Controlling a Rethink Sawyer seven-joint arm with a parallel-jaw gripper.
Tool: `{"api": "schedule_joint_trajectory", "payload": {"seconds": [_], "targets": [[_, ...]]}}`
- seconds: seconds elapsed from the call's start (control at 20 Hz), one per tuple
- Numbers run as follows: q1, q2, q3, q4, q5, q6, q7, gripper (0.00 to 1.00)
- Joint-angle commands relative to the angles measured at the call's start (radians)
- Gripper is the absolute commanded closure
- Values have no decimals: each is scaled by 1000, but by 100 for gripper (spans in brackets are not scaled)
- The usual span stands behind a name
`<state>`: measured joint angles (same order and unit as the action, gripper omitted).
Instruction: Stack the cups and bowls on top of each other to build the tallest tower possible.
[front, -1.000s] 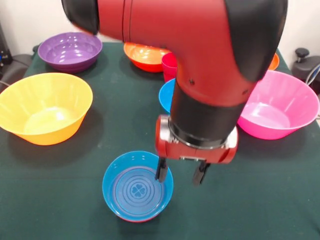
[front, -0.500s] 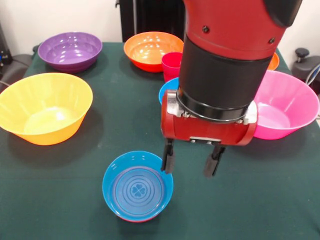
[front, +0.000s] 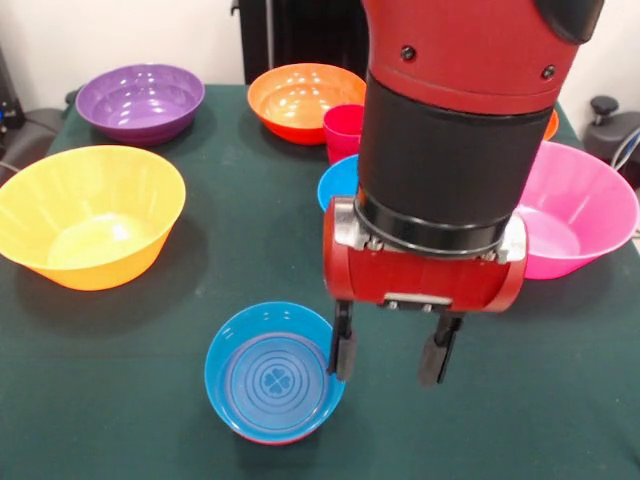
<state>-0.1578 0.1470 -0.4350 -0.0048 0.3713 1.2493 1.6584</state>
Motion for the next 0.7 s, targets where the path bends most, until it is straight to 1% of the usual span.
{"api": "schedule_joint_trajectory", "payload": {"seconds": [0.05,0.3,0.4,0.45,0.7], "targets": [[-40,106,-113,17,109,-100,-344,0],[-67,151,-255,-2,241,-155,-374,0],[-80,168,-317,-10,299,-177,-390,0],[-89,177,-360,-16,335,-188,-395,0],[-122,218,-501,-30,477,-246,-427,0]]}}
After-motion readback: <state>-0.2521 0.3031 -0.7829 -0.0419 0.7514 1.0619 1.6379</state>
